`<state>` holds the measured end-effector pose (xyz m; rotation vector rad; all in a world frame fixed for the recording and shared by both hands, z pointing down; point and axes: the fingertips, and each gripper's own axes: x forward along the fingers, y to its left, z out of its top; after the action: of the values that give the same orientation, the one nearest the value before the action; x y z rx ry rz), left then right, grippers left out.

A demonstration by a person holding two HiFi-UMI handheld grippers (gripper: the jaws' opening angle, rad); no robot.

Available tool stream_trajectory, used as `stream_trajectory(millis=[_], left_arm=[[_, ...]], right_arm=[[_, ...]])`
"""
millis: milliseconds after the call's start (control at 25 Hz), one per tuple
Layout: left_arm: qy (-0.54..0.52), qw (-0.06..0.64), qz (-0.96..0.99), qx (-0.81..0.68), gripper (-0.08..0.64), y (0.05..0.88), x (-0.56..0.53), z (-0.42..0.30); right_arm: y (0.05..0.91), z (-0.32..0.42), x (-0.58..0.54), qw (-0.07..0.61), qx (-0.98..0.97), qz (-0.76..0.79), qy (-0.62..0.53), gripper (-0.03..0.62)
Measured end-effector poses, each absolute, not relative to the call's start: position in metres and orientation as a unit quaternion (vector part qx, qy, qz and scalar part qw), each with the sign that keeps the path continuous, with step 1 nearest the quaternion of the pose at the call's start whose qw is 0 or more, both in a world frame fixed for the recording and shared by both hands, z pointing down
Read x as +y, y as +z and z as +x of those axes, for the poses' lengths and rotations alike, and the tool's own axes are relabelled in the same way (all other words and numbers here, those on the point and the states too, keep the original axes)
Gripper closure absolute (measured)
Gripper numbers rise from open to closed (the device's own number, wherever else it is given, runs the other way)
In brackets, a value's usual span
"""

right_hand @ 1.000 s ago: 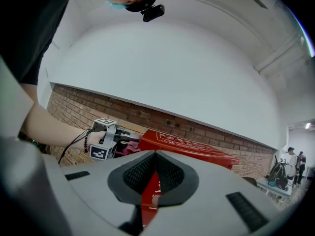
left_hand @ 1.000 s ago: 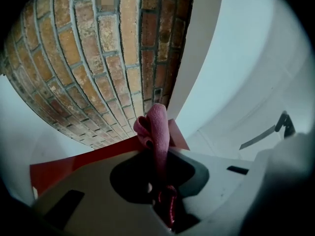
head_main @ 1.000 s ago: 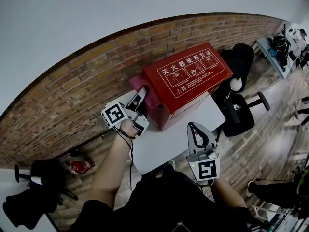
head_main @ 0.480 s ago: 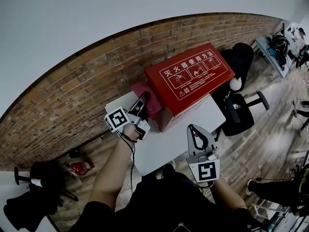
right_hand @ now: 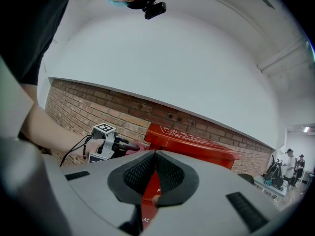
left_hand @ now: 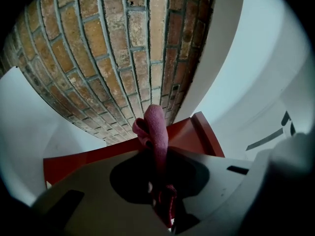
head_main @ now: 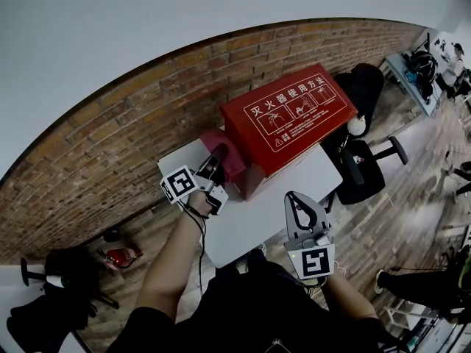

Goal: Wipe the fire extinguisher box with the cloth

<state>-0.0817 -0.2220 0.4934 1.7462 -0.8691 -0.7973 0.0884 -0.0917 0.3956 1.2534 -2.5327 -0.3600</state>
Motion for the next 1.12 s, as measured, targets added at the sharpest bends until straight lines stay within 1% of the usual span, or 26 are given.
stream_trajectory(millis=[440, 720, 1120], left_arm=[[-0.316, 0.505, 0.715, -0.366, 0.451, 0.519, -0.224, -0.082], [-0.309, 0.512, 0.711, -0.37, 0.451, 0.535, -0.225, -0.083], [-0.308, 0.521, 0.703, -0.374, 0.451, 0.56, -0.226, -0.085]], right_arm=[[0.4, 0.084, -0.091, 0.16, -0.877, 0.434, -0.126, 0.572], [0.399, 0.083, -0.091, 0.157, -0.876, 0.437, -0.13, 0.572], [0.379, 0.075, -0.09, 0.127, -0.878, 0.44, -0.138, 0.572]])
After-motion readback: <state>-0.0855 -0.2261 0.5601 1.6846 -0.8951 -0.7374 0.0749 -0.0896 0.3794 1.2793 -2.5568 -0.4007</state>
